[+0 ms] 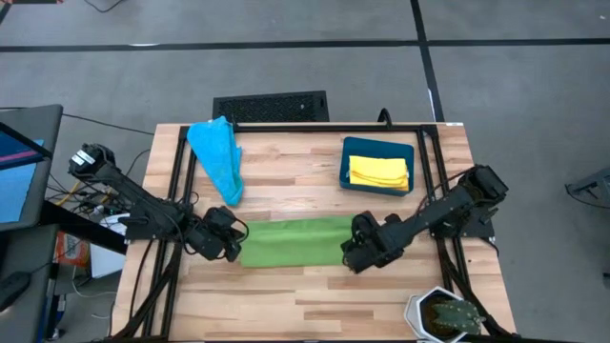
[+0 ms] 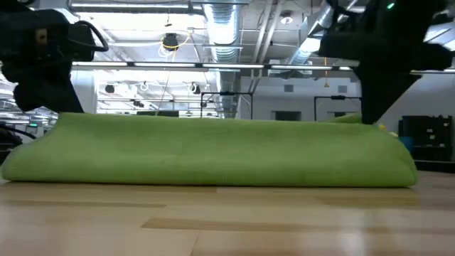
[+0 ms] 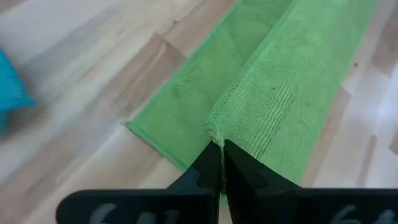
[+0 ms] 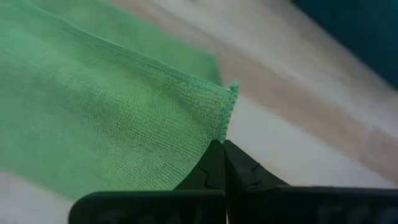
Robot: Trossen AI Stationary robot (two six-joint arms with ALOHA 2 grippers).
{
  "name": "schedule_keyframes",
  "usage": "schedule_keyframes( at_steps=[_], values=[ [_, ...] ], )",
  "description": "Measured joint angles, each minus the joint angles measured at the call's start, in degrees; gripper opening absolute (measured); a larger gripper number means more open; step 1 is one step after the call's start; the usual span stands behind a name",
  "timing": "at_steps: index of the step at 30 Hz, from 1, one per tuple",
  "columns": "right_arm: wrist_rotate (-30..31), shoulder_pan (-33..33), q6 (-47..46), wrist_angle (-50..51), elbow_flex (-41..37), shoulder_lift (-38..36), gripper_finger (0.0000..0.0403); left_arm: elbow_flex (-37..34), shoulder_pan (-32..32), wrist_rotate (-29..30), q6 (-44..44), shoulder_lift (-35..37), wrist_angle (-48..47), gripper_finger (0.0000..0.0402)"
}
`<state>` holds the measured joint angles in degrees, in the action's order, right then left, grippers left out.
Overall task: Fold microfiber towels
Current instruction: Fold the green microfiber cloth
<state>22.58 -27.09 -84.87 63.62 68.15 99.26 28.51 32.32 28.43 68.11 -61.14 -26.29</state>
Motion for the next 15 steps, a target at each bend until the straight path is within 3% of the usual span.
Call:
schedule_keyframes(
  at_steps=[7, 15],
  values=[
    [-1.1, 4.2, 6.9, -5.7, -2.8, 0.0, 0.0008, 0.0, -2.4, 0.8, -1.5, -0.2, -0.4, 0.0],
    [-1.6, 6.2, 7.5, -9.3, -6.1, 0.0, 0.0009, -0.1, -2.5, 2.0, -1.7, -4.3, 0.2, 0.0005]
  ],
)
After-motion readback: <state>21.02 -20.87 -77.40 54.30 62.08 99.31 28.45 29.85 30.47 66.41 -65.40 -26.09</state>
